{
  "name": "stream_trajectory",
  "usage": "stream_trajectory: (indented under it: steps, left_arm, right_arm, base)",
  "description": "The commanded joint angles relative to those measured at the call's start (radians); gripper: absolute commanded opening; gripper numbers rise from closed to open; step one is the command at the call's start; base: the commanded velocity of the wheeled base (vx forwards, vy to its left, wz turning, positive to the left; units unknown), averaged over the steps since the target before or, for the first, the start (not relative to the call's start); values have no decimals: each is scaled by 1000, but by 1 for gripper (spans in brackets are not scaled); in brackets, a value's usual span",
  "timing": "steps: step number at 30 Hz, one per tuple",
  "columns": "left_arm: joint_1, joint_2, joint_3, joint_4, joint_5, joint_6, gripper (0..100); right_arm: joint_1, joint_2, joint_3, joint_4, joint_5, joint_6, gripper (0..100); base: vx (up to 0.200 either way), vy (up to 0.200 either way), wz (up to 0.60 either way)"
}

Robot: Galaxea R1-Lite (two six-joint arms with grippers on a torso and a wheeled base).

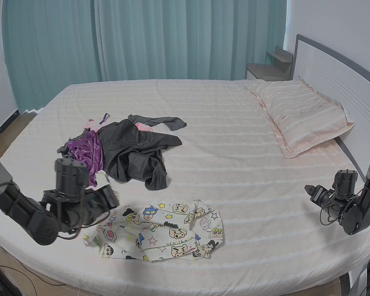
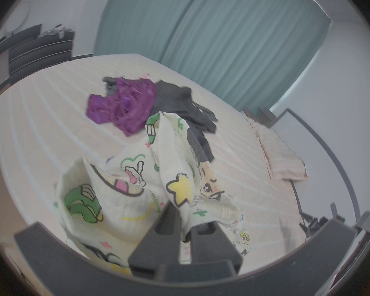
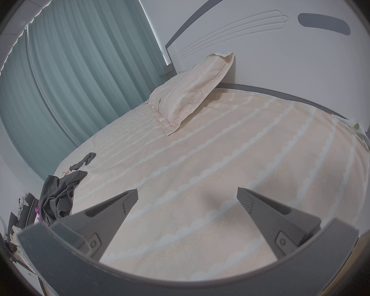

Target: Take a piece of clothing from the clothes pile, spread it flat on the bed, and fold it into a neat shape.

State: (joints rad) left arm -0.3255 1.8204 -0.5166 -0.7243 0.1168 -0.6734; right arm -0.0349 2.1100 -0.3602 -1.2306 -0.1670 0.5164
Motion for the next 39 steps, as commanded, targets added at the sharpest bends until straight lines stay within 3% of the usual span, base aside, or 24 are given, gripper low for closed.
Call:
stream_trajectory:
  steps: [1,7,25,26,39]
  left_arm:
    - [-276,223,-207,94,106,-69,0]
    - [-362,266,-387,213,90,-179,0]
    - [-412,412,-451,75,90,-193,0]
    - [-412,412,-453,75,90,-193,100]
    - [-420,387,-392,80,104,-189,100]
  right_arm:
    - [1,2,0,-1,0,-1,100]
    - [1,4,0,0,-2,-1,100]
    - [10,15,0,0,-2,-2,100]
    - [13,15,0,0,-2,-1,100]
    - [20,15,4,0,-2,-2,100]
  base:
    - [0,0,0]
    - [0,0,0]
    - [0,0,0]
    - [0,0,0]
    - [0,0,0]
